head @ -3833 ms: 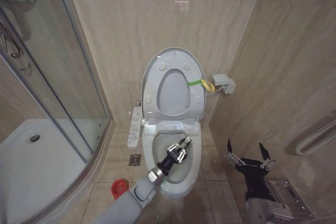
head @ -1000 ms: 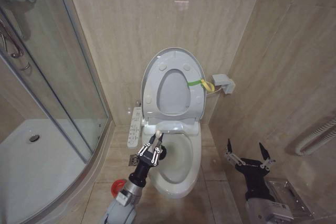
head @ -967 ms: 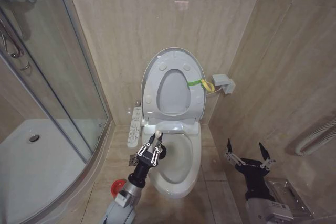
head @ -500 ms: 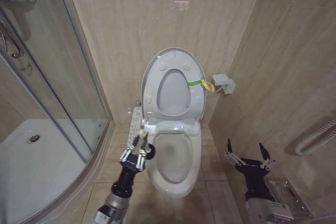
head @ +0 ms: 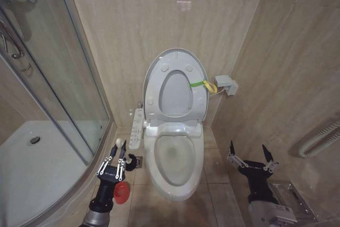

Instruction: Open the toilet lid, clean the toilet bowl with a toilet brush, close the toilet lid, and flush.

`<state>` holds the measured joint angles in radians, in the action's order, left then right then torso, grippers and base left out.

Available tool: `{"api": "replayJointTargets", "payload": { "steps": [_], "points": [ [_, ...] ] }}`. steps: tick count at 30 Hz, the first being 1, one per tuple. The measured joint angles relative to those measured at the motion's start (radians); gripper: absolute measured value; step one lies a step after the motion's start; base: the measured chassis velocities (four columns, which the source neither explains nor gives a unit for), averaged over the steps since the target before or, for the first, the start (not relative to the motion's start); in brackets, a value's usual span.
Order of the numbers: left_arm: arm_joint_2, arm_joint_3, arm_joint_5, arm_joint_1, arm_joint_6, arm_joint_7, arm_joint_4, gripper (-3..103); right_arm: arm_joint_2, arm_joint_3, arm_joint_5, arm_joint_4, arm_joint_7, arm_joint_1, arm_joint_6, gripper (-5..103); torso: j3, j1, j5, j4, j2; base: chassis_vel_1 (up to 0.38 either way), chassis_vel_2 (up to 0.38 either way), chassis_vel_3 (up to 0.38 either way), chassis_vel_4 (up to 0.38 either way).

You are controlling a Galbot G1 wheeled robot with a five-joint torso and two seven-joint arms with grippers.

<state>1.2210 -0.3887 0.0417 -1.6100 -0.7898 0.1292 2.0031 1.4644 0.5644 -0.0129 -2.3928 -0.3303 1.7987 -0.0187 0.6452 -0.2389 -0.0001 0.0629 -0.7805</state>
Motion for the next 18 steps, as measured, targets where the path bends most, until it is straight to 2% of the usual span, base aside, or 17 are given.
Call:
{"api": "replayJointTargets", "payload": {
  "steps": [4, 7, 12, 14, 15, 18],
  "points": [
    [0.011, -0.028, 0.000, -0.013, -0.023, 0.024, -0.034, 20, 0.000, 0.000, 0.000, 0.000, 0.000, 0.000, 0.000, 100, 0.000, 0.000, 0.0000, 0.0000, 0.000, 0.000, 0.000, 0.000, 0.000],
    [0.012, -0.061, 0.011, -0.019, -0.028, 0.075, -0.098, 20, 0.000, 0.000, 0.000, 0.000, 0.000, 0.000, 0.000, 100, 0.000, 0.000, 0.0000, 0.0000, 0.000, 0.000, 0.000, 0.000, 0.000],
    [0.011, -0.072, 0.027, -0.008, -0.029, 0.126, -0.173, 20, 0.000, 0.000, 0.000, 0.000, 0.000, 0.000, 0.000, 100, 0.000, 0.000, 0.0000, -0.0001, 0.000, 0.000, 0.000, 0.000, 0.000],
    [0.009, -0.074, 0.038, 0.015, -0.030, 0.161, -0.241, 20, 0.000, 0.000, 0.000, 0.000, 0.000, 0.000, 0.000, 100, 0.000, 0.000, 0.0000, 0.0000, 0.000, 0.000, 0.000, 0.000, 0.000],
    [0.009, -0.074, 0.038, 0.015, -0.030, 0.161, -0.241, 20, 0.000, 0.000, 0.000, 0.000, 0.000, 0.000, 0.000, 100, 0.000, 0.000, 0.0000, 0.0000, 0.000, 0.000, 0.000, 0.000, 0.000],
    [0.006, -0.067, 0.051, 0.067, -0.030, 0.190, -0.347, 20, 0.000, 0.000, 0.000, 0.000, 0.000, 0.000, 0.000, 100, 0.000, 0.000, 0.0000, 0.0000, 0.000, 0.000, 0.000, 0.000, 0.000]
  ]
}}
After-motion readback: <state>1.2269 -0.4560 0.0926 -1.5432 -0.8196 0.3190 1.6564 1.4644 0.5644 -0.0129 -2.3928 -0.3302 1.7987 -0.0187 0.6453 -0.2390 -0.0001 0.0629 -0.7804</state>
